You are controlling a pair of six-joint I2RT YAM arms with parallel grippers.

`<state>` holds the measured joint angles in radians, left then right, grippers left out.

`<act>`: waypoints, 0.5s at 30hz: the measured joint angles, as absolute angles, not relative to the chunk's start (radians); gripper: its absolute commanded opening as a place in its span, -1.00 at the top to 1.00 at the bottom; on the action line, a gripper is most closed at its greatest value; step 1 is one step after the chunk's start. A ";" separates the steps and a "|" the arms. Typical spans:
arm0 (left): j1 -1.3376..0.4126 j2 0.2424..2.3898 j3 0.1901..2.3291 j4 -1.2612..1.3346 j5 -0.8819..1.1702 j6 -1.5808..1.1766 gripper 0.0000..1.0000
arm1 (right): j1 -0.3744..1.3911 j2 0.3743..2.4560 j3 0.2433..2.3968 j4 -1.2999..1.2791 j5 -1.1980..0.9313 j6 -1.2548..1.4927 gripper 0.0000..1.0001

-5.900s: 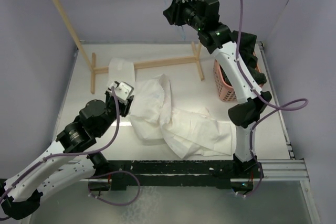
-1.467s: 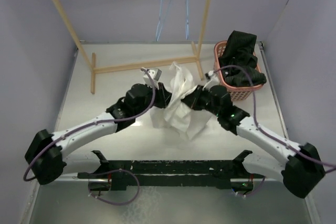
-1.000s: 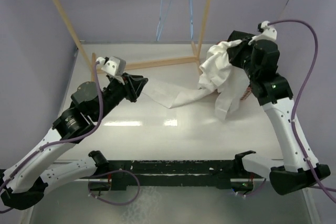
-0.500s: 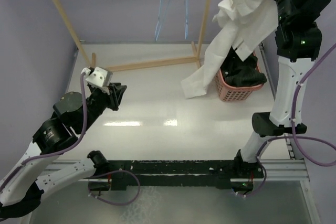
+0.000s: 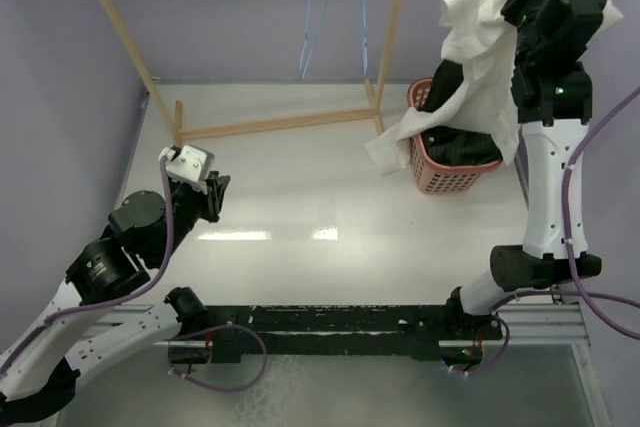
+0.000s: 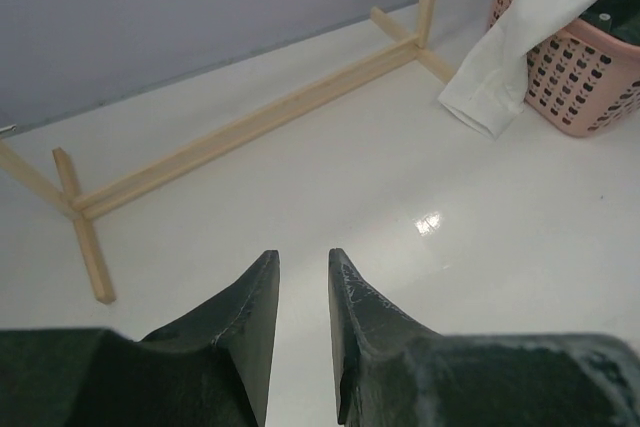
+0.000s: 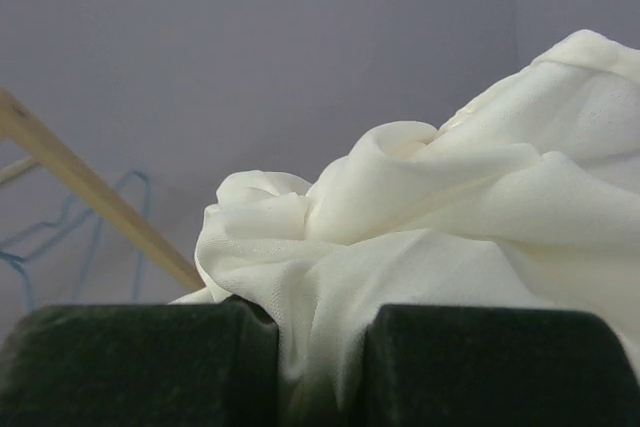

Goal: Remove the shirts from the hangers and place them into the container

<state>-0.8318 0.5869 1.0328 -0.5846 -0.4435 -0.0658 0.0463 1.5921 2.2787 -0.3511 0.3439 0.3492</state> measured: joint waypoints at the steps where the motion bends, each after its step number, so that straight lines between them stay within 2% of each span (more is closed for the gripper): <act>1: -0.832 0.598 1.032 -0.591 -0.444 -0.066 0.40 | 0.046 1.570 2.197 -0.341 0.350 0.347 1.00; 4: -0.832 0.620 1.032 -0.606 -0.445 -0.064 0.39 | 0.046 1.545 1.948 -0.303 0.362 0.340 1.00; 7: -0.832 0.608 1.017 -0.614 -0.452 -0.059 0.39 | 0.045 1.595 1.790 -0.294 0.368 0.340 1.00; 15: -0.832 0.527 0.929 -0.617 -0.469 -0.058 0.38 | 0.045 1.759 1.696 -0.301 0.338 0.361 1.00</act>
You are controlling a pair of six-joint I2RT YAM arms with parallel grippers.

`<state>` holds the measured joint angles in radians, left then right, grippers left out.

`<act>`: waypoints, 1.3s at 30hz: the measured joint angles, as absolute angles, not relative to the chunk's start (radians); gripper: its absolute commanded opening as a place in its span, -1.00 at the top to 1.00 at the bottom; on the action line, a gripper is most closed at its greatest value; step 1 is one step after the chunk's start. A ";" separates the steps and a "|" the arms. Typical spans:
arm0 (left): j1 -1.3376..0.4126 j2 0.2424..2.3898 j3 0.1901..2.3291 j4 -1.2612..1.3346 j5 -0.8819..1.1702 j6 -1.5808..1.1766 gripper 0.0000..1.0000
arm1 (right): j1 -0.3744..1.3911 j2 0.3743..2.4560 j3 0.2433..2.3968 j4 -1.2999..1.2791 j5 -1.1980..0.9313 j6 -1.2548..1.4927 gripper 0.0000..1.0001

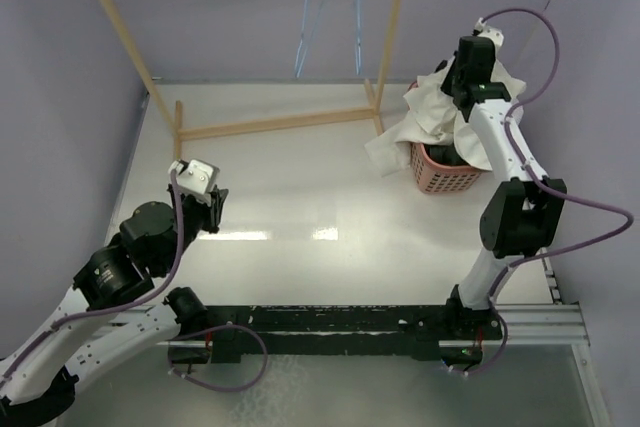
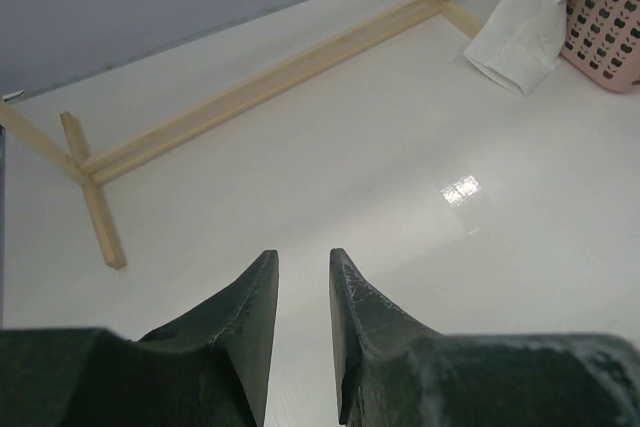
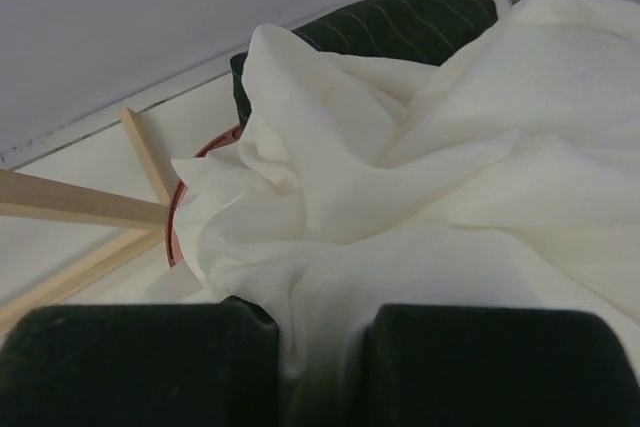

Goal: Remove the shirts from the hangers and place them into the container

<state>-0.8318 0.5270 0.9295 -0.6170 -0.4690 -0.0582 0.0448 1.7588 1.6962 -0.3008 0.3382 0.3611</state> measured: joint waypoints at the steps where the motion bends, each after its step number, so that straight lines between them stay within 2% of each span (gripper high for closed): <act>1: -0.832 0.527 0.918 -0.617 -0.469 -0.058 0.38 | 0.044 1.777 1.696 -0.300 0.331 0.366 1.00; 6: -0.832 0.528 0.882 -0.627 -0.467 -0.058 0.38 | 0.044 1.891 1.672 -0.287 0.292 0.397 1.00; 15: -0.832 0.514 0.904 -0.656 -0.447 -0.059 0.33 | 0.041 1.929 1.435 -0.176 0.216 0.480 0.98; 16: -0.832 0.524 0.921 -0.672 -0.437 -0.059 0.32 | 0.039 1.929 1.423 -0.160 0.208 0.485 0.85; 20: -0.832 0.569 0.986 -0.700 -0.405 -0.057 0.28 | 0.036 1.929 1.415 -0.144 0.183 0.487 0.12; 21: -0.832 0.577 0.995 -0.702 -0.396 -0.056 0.24 | 0.035 1.929 1.417 -0.145 0.178 0.487 -0.01; 24: -0.832 0.580 1.002 -0.710 -0.373 -0.049 0.21 | 0.037 1.923 1.431 -0.166 0.153 0.476 -0.23; 34: -0.832 0.481 1.000 -0.688 -0.353 -0.029 0.14 | 0.037 1.701 1.494 -0.336 0.134 0.444 -0.34; 39: -0.832 0.460 0.981 -0.673 -0.353 -0.030 0.14 | 0.038 1.577 1.543 -0.340 0.127 0.422 -0.28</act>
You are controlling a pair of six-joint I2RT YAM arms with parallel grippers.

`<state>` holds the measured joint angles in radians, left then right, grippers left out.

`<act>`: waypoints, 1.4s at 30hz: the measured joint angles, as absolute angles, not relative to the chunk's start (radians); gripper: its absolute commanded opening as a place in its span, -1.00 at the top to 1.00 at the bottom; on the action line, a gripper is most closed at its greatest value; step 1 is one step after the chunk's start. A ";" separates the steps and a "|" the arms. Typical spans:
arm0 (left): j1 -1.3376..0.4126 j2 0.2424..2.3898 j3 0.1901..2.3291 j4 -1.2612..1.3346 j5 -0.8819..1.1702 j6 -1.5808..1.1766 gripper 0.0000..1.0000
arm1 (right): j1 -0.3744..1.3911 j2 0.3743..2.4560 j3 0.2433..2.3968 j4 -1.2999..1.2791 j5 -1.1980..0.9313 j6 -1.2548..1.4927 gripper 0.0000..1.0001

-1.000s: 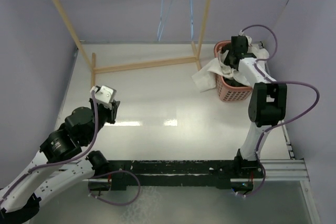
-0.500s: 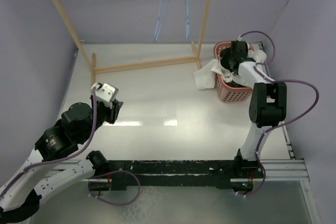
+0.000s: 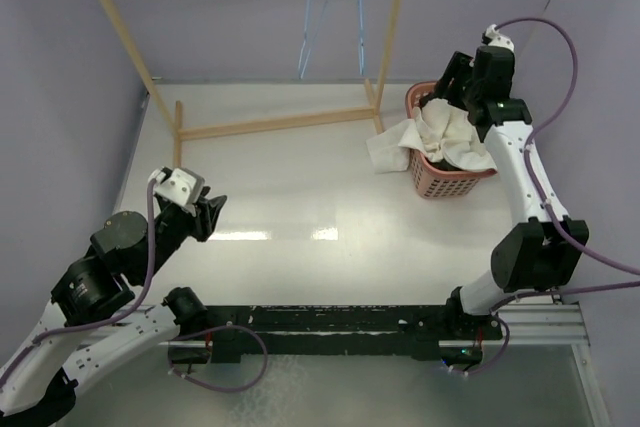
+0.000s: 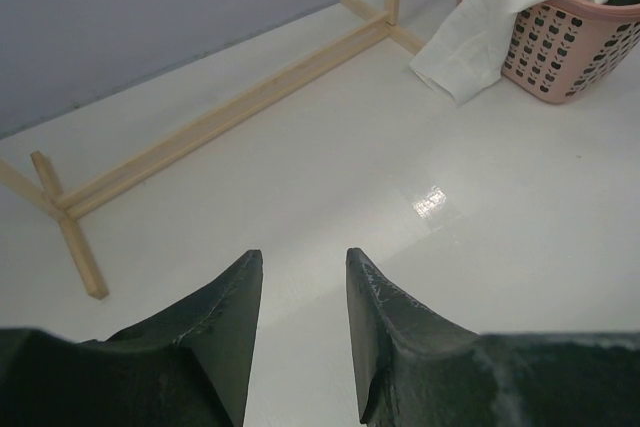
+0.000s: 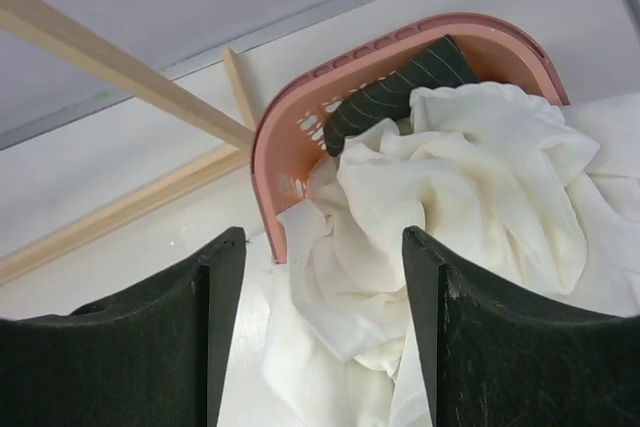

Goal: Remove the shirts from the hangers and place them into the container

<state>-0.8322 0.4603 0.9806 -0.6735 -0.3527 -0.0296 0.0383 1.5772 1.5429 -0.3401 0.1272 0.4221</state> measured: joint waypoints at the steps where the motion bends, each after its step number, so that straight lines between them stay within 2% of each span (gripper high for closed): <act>1: -0.832 0.459 0.976 -0.673 -0.353 -0.030 0.14 | 0.038 1.558 1.544 -0.340 0.113 0.417 -0.25; 10: -0.832 0.440 0.929 -0.673 -0.354 -0.033 0.14 | 0.126 1.476 1.542 -0.439 0.035 0.352 -0.16; 20: -0.832 0.425 0.898 -0.672 -0.355 -0.041 0.14 | 0.325 1.558 1.536 -0.543 0.241 0.242 -0.16; 27: -0.832 0.424 0.896 -0.672 -0.355 -0.041 0.14 | 0.350 1.581 1.522 -0.550 0.334 0.215 -0.15; 42: -0.832 0.423 0.891 -0.671 -0.355 -0.041 0.13 | 0.410 1.670 1.486 -0.549 0.443 0.200 0.03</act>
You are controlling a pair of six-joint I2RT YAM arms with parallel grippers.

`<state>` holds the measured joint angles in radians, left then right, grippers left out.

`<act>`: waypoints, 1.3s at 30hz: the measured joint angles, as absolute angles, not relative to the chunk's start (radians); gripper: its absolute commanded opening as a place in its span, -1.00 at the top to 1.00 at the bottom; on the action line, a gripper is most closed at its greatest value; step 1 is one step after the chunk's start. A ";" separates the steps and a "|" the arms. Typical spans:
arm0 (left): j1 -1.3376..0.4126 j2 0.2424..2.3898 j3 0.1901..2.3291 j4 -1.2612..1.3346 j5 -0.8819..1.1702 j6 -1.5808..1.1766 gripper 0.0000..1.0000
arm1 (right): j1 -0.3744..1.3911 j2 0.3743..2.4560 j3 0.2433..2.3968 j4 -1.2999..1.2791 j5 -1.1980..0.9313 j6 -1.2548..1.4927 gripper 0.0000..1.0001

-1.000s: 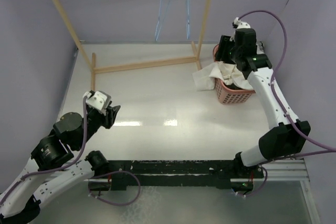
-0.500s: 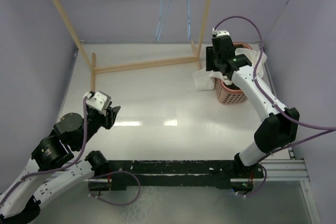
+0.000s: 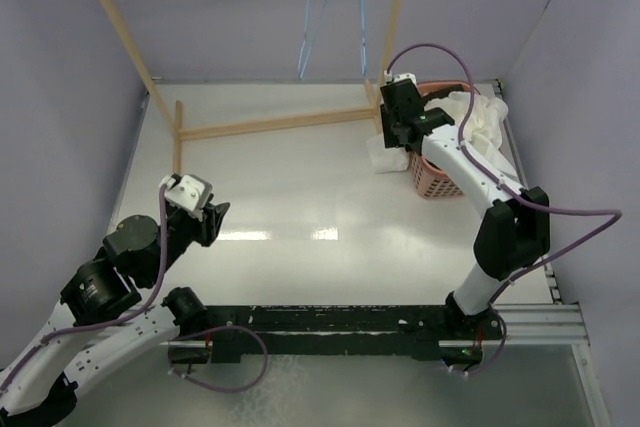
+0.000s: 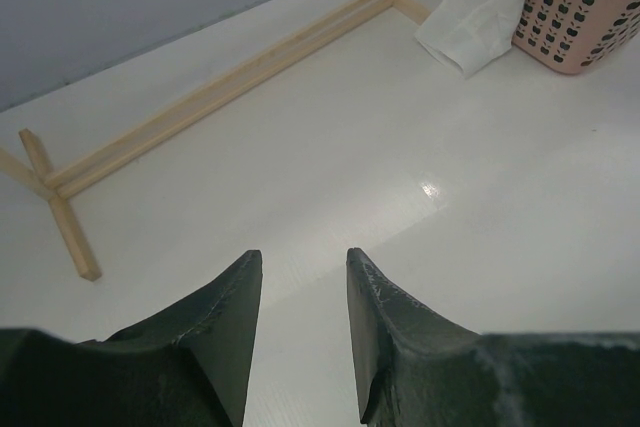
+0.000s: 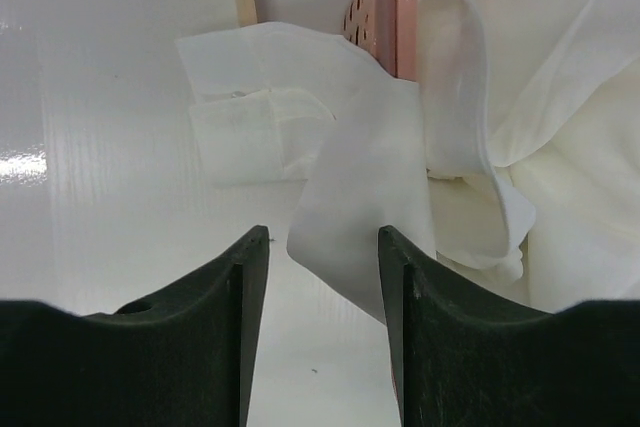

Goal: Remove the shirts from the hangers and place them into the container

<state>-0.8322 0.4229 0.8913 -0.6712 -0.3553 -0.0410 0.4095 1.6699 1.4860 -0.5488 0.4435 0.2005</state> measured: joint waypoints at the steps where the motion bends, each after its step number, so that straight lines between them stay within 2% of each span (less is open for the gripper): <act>1: -0.832 0.422 0.891 -0.671 -0.355 -0.041 0.13 | 0.414 1.677 1.486 -0.549 0.455 0.198 0.07; 10: -0.832 0.411 0.890 -0.672 -0.356 -0.041 0.12 | 0.421 1.715 1.485 -0.547 0.539 0.197 0.50; 12: -0.832 0.410 0.890 -0.672 -0.356 -0.041 0.12 | 0.422 1.720 1.485 -0.548 0.558 0.198 0.69; 14: -0.832 0.410 0.889 -0.671 -0.357 -0.041 0.12 | 0.426 1.720 1.482 -0.547 0.564 0.199 0.98; 19: -0.832 0.410 0.885 -0.670 -0.361 -0.041 0.12 | 0.427 1.719 1.438 -0.518 0.566 0.205 1.00; 20: -0.832 0.410 0.885 -0.670 -0.361 -0.042 0.12 | 0.427 1.719 1.428 -0.516 0.562 0.207 0.80; 21: -0.832 0.410 0.885 -0.670 -0.361 -0.042 0.11 | 0.427 1.719 1.420 -0.514 0.553 0.210 0.50; 22: -0.832 0.410 0.885 -0.670 -0.362 -0.042 0.11 | 0.427 1.717 1.411 -0.513 0.540 0.218 0.34; 25: -0.832 0.410 0.885 -0.670 -0.364 -0.042 0.11 | 0.432 1.698 1.363 -0.487 0.480 0.241 0.07; 29: -0.832 0.410 0.885 -0.669 -0.364 -0.042 0.11 | 0.441 1.669 1.283 -0.427 0.410 0.266 -0.11; 34: -0.832 0.410 0.885 -0.669 -0.365 -0.042 0.11 | 0.448 1.714 1.270 -0.344 0.301 0.278 -0.13; 39: -0.832 0.410 0.885 -0.669 -0.368 -0.042 0.10 | 0.453 1.850 1.296 -0.281 0.239 0.285 -0.14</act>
<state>-0.8322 0.4095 0.8848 -0.6689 -0.3683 -0.0418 0.4534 1.8496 1.2964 -0.2810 0.2394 0.2848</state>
